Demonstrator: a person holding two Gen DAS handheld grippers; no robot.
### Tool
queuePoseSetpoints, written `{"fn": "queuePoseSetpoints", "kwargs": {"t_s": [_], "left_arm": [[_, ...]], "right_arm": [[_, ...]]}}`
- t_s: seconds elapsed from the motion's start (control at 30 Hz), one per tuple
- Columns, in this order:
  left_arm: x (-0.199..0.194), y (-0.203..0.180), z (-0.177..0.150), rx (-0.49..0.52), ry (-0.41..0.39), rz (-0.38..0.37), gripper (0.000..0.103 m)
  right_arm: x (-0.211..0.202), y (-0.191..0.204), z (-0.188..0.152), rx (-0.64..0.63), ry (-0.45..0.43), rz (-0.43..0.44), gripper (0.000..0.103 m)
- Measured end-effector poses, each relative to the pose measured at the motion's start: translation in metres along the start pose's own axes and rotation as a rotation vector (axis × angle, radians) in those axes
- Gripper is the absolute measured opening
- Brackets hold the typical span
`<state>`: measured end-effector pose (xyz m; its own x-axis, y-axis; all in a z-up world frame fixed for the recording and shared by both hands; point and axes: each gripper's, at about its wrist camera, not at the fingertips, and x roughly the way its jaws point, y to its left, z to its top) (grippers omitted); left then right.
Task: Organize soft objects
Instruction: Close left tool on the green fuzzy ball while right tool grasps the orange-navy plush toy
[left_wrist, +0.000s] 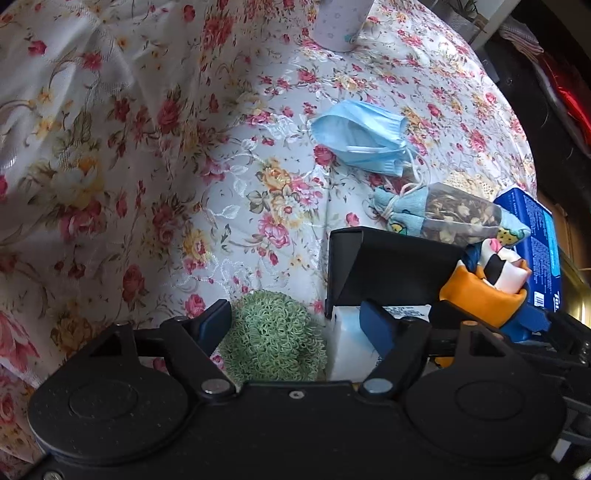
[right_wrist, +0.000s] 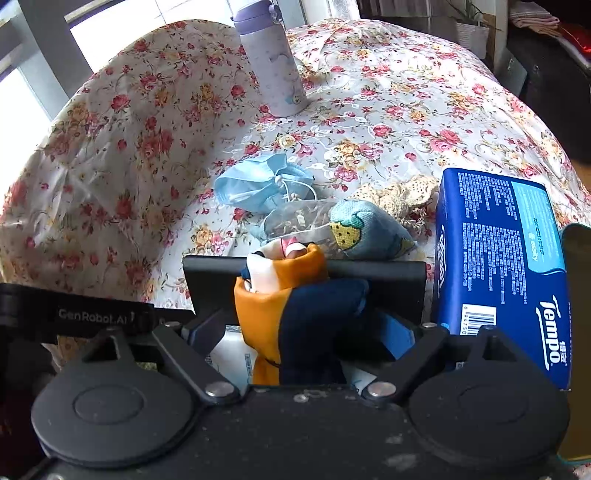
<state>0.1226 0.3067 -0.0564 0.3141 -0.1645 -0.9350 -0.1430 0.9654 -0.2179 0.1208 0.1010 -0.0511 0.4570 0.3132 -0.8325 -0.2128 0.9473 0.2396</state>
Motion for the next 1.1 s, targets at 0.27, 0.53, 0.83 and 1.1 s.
{"fn": "queuePoseSetpoints", "kwargs": {"t_s": [0.27,0.53,0.83,1.1], "left_arm": [[-0.002,0.002,0.0,-0.005,0.008,-0.035,0.076],[-0.025,0.002,-0.007,0.044,-0.065,-0.074,0.078],[-0.032,0.001,-0.006,0.156,-0.016,0.029,0.078],[0.003,-0.009,-0.004,0.187,0.148,0.054,0.061]], "right_arm": [[0.007,-0.005,-0.006,0.024,0.073,0.068,0.042],[-0.023,-0.009,-0.001,0.043,0.03,0.113,0.041],[-0.053,-0.017,-0.004,0.057,0.001,0.159,0.041],[-0.08,-0.02,-0.011,0.066,-0.029,0.2,0.041]]}}
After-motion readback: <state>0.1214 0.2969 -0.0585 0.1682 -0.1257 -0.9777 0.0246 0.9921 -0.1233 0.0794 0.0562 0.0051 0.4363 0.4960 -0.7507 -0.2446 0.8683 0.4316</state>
